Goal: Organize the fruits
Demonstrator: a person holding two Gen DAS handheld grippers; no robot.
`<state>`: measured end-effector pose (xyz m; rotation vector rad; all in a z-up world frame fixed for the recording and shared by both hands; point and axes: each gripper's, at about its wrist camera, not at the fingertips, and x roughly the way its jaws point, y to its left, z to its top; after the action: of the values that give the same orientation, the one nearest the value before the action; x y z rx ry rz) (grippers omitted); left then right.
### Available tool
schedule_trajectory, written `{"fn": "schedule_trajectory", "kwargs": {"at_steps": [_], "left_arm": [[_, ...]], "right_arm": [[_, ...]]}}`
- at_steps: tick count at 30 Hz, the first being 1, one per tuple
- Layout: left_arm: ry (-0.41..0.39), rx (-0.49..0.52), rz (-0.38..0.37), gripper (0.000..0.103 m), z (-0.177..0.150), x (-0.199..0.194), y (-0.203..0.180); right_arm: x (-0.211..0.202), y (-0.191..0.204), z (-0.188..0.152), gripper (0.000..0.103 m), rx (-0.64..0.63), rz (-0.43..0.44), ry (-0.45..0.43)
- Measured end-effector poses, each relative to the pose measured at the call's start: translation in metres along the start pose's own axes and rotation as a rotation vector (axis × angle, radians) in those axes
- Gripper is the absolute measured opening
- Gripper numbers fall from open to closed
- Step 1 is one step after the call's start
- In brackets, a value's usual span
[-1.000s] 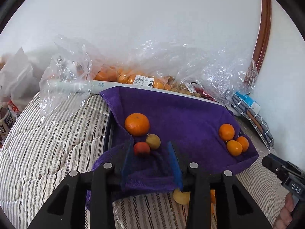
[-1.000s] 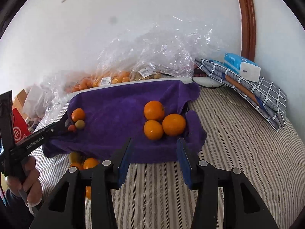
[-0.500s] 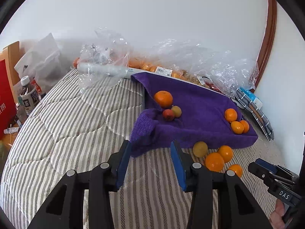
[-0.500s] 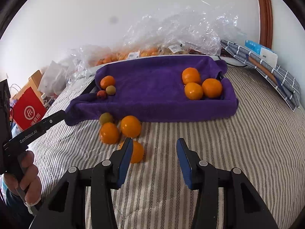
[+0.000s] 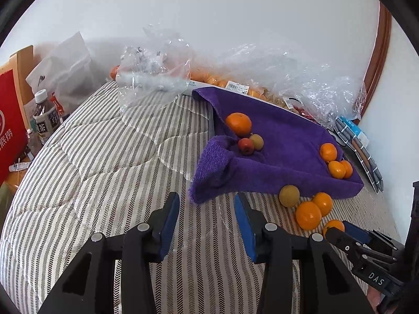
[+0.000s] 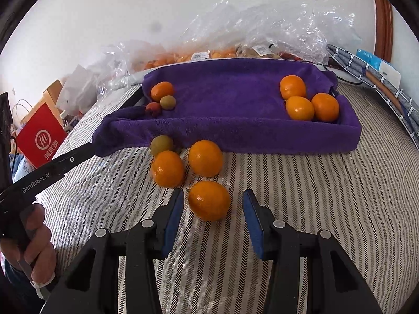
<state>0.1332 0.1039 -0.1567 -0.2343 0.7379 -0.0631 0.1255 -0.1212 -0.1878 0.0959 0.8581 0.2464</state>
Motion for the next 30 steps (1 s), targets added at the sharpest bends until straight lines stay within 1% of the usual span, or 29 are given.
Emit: {"fn": "schedule_trajectory", "kwargs": {"at_steps": [1, 2, 3, 4, 11, 14, 21, 26, 30], "left_arm": [[0.001, -0.005, -0.002, 0.041, 0.0, 0.0, 0.0], [0.002, -0.009, -0.006, 0.041, 0.0, 0.0, 0.001], [0.001, -0.009, -0.009, 0.042, 0.0, 0.0, 0.001], [0.004, -0.006, -0.008, 0.042, -0.001, 0.001, 0.0], [0.036, 0.003, -0.011, 0.044, -0.001, 0.006, -0.002], [0.025, 0.007, -0.007, 0.044, -0.001, 0.004, -0.003], [0.026, 0.002, -0.015, 0.044, -0.001, 0.005, -0.001], [0.016, 0.019, -0.035, 0.044, -0.002, 0.002, -0.004], [0.04, 0.028, -0.049, 0.044, -0.001, 0.007, -0.006]], "right_arm": [[0.003, 0.0, 0.001, 0.047, 0.006, 0.002, 0.007], [0.005, 0.0, 0.001, 0.043, 0.014, 0.006, 0.014], [0.008, 0.0, 0.001, 0.037, 0.018, 0.008, 0.023], [0.009, 0.001, 0.002, 0.034, 0.018, 0.0, 0.028], [0.001, 0.0, -0.001, 0.034, -0.015, -0.035, 0.008], [-0.003, -0.007, -0.004, 0.034, -0.019, -0.058, 0.008], [-0.02, -0.04, -0.007, 0.034, 0.028, -0.118, -0.029], [-0.025, -0.061, -0.007, 0.034, 0.057, -0.138, -0.053], [-0.028, -0.073, -0.008, 0.034, 0.067, -0.138, -0.062]]}}
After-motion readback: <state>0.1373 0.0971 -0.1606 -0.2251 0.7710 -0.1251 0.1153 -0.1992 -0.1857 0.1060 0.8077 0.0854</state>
